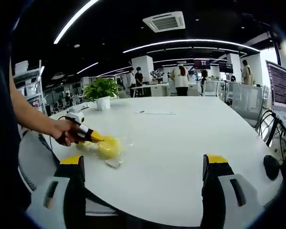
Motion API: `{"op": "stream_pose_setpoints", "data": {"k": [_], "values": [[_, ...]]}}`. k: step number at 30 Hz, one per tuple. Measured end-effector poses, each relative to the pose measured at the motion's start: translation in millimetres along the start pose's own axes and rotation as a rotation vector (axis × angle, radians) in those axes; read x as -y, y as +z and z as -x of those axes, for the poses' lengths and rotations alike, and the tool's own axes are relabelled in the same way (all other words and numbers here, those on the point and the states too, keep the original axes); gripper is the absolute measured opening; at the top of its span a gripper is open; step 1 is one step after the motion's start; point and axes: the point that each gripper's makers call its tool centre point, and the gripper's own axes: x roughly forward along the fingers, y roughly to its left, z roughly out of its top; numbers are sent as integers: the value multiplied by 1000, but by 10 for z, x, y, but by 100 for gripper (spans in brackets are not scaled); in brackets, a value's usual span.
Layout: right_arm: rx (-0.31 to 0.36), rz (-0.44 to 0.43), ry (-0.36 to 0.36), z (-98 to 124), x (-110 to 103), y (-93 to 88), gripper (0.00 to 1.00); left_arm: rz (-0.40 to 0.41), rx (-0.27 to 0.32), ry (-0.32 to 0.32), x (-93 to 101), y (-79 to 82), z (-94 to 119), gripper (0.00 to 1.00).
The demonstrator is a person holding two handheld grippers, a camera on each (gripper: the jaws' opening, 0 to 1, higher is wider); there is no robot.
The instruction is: Compare the silicone blocks by pressing each to a similar depth, holding the contact briefly, and releasing to observe deformation and rebound differences across the visible hardness samples.
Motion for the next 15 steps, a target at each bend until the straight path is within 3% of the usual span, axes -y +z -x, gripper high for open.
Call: {"op": "stream_pose_setpoints", "data": {"k": [4, 5, 12, 14, 15], "values": [[-5, 3, -1, 13, -5, -15, 97, -131, -10, 41, -2, 2, -1, 1], [-3, 3, -2, 15, -8, -12, 97, -201, -16, 53, -5, 2, -5, 1], [4, 6, 6, -1, -47, 28, 97, -285, -13, 60, 19, 30, -28, 4], [5, 10, 6, -4, -37, 34, 97, -350, -55, 22, 63, -7, -16, 6], [6, 11, 7, -2, -39, 46, 97, -416, -54, 36, 55, 19, 21, 8]]}}
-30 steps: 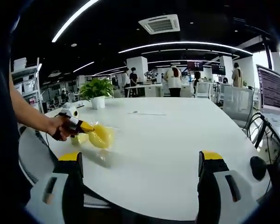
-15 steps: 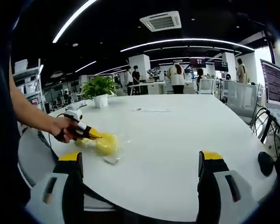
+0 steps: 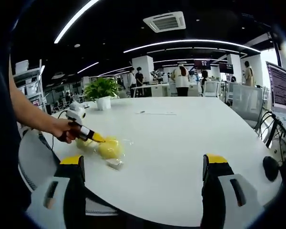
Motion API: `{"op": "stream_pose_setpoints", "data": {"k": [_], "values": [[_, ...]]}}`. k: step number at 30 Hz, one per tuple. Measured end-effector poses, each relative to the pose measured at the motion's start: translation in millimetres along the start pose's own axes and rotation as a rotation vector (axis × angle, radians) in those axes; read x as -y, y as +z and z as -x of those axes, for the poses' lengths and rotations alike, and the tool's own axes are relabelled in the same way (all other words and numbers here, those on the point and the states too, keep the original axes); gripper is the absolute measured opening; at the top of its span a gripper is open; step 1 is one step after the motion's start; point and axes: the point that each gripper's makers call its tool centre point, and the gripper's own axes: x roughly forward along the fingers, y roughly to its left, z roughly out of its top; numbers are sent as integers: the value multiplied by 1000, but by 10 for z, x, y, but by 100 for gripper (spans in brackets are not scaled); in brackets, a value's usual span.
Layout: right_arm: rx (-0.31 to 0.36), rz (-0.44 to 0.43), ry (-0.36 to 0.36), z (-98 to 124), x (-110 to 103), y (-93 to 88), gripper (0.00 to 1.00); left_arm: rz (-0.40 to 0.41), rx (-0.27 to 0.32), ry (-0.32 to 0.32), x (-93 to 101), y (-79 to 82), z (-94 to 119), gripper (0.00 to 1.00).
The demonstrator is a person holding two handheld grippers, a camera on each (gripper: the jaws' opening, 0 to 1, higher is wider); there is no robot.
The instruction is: Compare the silicone blocks by pressing each to a similar depth, holding the contact briefly, and releasing to observe deformation and rebound differences across the visible hardness samples.
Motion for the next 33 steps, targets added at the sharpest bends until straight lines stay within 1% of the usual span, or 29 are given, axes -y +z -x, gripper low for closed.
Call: {"op": "stream_pose_setpoints", "data": {"k": [1, 2, 3, 4, 5, 7, 8, 9, 11, 12, 13, 14, 15, 16, 17, 18, 19, 20, 21, 22, 23, 25, 26, 27, 28, 29, 31, 33], "values": [[0, 3, 0, 1, 0, 9, 97, -55, -1, 6, 3, 13, 35, 11], [-1, 4, 1, 2, 2, 10, 97, -86, 14, -1, 34, 45, 75, 21], [-1, 3, 1, 1, 3, 12, 97, -122, 57, -23, 105, 115, 143, 29], [-1, 3, 2, -2, 3, 13, 97, -153, 65, -26, 129, 135, 195, 35], [-6, 3, 4, -21, 5, 7, 97, -254, 63, -37, 178, 139, 297, 42], [-18, 4, 12, -66, -5, -6, 97, -398, 57, -33, 193, 136, 472, 51], [-27, 7, 21, -92, -25, -12, 97, -417, 62, -36, 202, 141, 508, 58], [-33, 14, 31, -129, -50, -5, 97, -477, 84, -19, 198, 173, 683, 64], [-30, 22, 42, -185, -75, 24, 97, -536, 104, -6, 172, 215, 863, 74], [-31, 24, 50, -221, -90, 37, 97, -562, 147, 9, 145, 275, 1014, 76], [-32, 28, 57, -249, -103, 41, 97, -566, 158, 18, 123, 290, 1069, 79], [-35, 35, 66, -286, -124, 44, 97, -564, 174, 33, 71, 292, 1207, 81], [-38, 38, 73, -311, -138, 42, 97, -561, 179, 30, 47, 269, 1292, 82], [-44, 45, 81, -351, -150, 31, 97, -554, 186, 46, -11, 242, 1405, 83], [-47, 51, 86, -373, -161, 26, 97, -558, 202, 88, -84, 249, 1503, 84], [-48, 54, 88, -383, -168, 25, 97, -605, 244, 140, -177, 275, 1654, 86], [-52, 62, 96, -421, -191, 21, 97, -607, 258, 164, -225, 268, 1732, 90], [-52, 62, 100, -427, -202, 22, 97, -601, 277, 194, -304, 246, 1864, 93], [-53, 62, 112, -453, -230, 17, 97, -614, 292, 222, -364, 236, 1961, 98], [-57, 63, 114, -469, -237, 5, 97, -622, 294, 257, -459, 174, 2101, 99], [-66, 71, 112, -483, -238, -15, 97, -626, 300, 255, -464, 156, 2135, 100], [-70, 77, 120, -511, -249, -50, 97, -526, 315, 262, -572, 27, 2331, 100], [-70, 71, 124, -521, -256, -60, 97, -507, 327, 273, -616, 0, 2402, 100], [-72, 71, 123, -526, -258, -72, 97, -500, 341, 284, -758, -10, 2523, 100], [-71, 70, 121, -529, -258, -84, 97, -507, 335, 282, -780, -55, 2557, 100], [-67, 68, 118, -529, -256, -94, 97, -486, 336, 281, -784, -110, 2599, 100], [-63, 61, 111, -530, -263, -116, 97, -447, 353, 284, -810, -169, 2640, 100], [-74, 51, 108, -533, -258, -166, 97, -428, 365, 281, -813, -203, 2665, 100]]}}
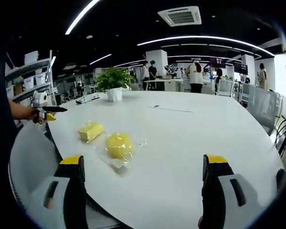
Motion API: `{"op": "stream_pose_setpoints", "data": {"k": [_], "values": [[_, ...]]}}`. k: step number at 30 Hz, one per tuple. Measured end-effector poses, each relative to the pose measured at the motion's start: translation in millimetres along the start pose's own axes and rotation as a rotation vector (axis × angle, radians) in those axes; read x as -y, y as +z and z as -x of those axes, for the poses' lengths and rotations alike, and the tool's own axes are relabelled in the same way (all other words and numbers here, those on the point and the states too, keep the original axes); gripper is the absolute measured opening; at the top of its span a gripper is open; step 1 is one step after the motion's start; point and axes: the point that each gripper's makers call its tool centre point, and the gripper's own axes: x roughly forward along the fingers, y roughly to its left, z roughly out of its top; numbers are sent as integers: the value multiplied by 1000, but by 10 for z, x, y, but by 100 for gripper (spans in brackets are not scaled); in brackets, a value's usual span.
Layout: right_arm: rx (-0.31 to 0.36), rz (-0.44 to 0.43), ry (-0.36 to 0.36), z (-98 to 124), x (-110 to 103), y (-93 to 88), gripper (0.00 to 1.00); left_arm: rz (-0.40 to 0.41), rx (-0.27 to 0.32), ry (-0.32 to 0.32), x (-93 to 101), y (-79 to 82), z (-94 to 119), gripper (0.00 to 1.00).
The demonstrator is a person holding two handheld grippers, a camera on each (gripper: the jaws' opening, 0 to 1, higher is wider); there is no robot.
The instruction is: Compare the silicone blocks by pressing each to a similar depth, holding the contact briefly, and releasing to observe deformation and rebound differences across the visible hardness samples.
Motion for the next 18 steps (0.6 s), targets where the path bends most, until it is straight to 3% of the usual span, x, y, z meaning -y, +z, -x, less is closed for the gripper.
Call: {"op": "stream_pose_setpoints", "data": {"k": [6, 8, 13, 18], "values": [[3, -8, -44, 40, 116, 12, 97, 22, 13, -9, 39, -9, -11, 100], [-32, -16, -50, 42, 146, -29, 96, 23, 31, -29, 98, 60, -55, 100], [-23, -21, -44, 64, 89, 8, 96, 8, 32, -82, 193, 173, -160, 100], [-24, -41, -47, 79, 76, -30, 96, -3, 45, -75, 172, 303, -157, 100]]}}
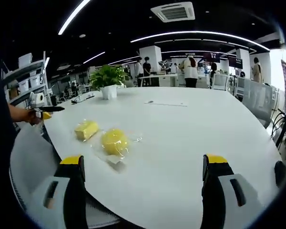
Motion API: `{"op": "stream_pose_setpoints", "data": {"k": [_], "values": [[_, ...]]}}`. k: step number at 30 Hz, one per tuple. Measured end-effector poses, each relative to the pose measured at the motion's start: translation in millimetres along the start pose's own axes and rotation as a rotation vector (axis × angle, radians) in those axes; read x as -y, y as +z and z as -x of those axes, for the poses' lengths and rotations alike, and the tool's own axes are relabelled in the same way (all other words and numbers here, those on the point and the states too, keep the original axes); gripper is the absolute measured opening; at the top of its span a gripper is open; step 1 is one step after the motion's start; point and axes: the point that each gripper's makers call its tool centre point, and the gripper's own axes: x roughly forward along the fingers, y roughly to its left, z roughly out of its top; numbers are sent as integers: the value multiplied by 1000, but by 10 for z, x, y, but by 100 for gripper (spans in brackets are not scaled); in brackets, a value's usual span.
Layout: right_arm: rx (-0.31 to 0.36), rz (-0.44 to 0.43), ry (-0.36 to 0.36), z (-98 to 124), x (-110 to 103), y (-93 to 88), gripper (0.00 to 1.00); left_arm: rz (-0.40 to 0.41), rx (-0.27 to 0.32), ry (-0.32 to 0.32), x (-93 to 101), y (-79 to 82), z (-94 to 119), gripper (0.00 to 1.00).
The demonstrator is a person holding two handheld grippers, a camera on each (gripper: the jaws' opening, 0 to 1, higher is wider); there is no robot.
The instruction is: Compare the silicone blocks by pressing each to a similar depth, holding the contact briefly, and releasing to observe deformation and rebound differences across the visible hardness samples.
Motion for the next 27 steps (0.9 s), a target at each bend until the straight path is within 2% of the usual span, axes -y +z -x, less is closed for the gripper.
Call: {"op": "stream_pose_setpoints", "data": {"k": [5, 8, 10, 17, 27], "values": [[13, -14, -7, 8, -32, 3, 96, -17, 15, 11, -4, 97, -6, 100], [19, -11, -5, 2, -50, 34, 96, -11, 19, 9, 1, 101, -8, 100], [4, 3, 0, -16, -60, 34, 96, -47, 26, 47, -33, 90, -3, 100], [20, -3, -3, -40, 6, 124, 97, 6, 36, 48, 17, 59, 32, 100], [37, -16, -29, -6, 44, 112, 96, -11, 48, 26, 60, 157, -14, 100]]}}
